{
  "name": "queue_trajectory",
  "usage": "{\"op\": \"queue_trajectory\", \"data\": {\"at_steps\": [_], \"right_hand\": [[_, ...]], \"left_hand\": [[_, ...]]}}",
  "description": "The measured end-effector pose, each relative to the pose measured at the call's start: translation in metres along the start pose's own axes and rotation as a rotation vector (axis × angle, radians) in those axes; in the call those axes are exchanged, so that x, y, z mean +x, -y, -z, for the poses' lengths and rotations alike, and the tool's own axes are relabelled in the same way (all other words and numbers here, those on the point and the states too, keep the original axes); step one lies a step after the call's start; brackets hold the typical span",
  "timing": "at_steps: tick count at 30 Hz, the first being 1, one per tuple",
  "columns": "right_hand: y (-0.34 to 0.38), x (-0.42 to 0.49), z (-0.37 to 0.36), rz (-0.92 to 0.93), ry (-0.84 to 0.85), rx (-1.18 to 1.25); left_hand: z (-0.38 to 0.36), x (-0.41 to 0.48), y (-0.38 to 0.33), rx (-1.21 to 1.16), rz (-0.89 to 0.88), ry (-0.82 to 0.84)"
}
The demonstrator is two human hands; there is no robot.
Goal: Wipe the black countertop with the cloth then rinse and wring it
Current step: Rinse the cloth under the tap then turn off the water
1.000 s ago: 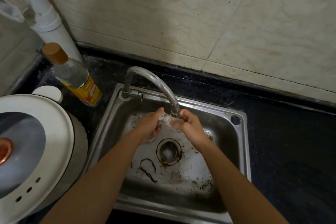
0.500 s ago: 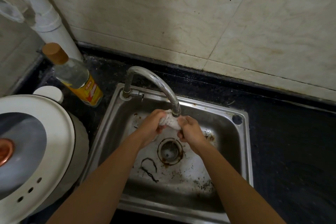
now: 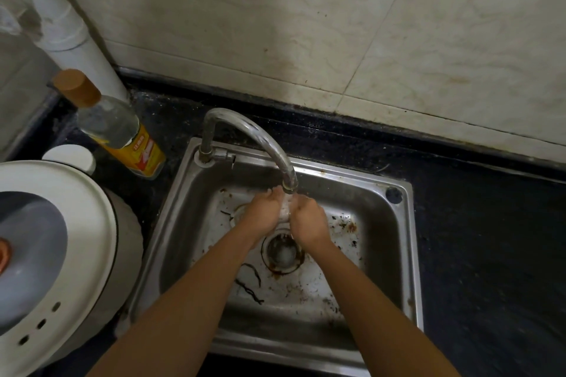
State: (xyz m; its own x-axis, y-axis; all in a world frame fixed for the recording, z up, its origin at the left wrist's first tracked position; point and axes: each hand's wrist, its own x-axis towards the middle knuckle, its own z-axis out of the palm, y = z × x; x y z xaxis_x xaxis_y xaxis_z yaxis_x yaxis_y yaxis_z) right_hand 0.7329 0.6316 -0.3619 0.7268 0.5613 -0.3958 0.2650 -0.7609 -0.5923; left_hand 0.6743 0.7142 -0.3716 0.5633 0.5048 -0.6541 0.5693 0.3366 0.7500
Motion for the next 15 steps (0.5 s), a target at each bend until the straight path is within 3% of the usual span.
{"op": "queue_trajectory", "data": {"at_steps": [3,6,10,15], "right_hand": [[0.006,0.000,0.005,-0.028,0.005,0.007],[0.019,-0.009,0.007,0.067,-0.004,-0.024],[0.019,-0.003,0.016,0.026,-0.009,-0.064],[0.008,0.008,0.012,-0.120,0.105,0.300]], "left_hand": [[0.001,0.001,-0.001,-0.043,-0.023,-0.009],[0.005,0.004,-0.010,-0.138,0.036,-0.001],[0.007,0.003,-0.018,0.031,0.005,0.085],[0.013,-0.006,-0.017,-0.043,-0.055,0.063]]}}
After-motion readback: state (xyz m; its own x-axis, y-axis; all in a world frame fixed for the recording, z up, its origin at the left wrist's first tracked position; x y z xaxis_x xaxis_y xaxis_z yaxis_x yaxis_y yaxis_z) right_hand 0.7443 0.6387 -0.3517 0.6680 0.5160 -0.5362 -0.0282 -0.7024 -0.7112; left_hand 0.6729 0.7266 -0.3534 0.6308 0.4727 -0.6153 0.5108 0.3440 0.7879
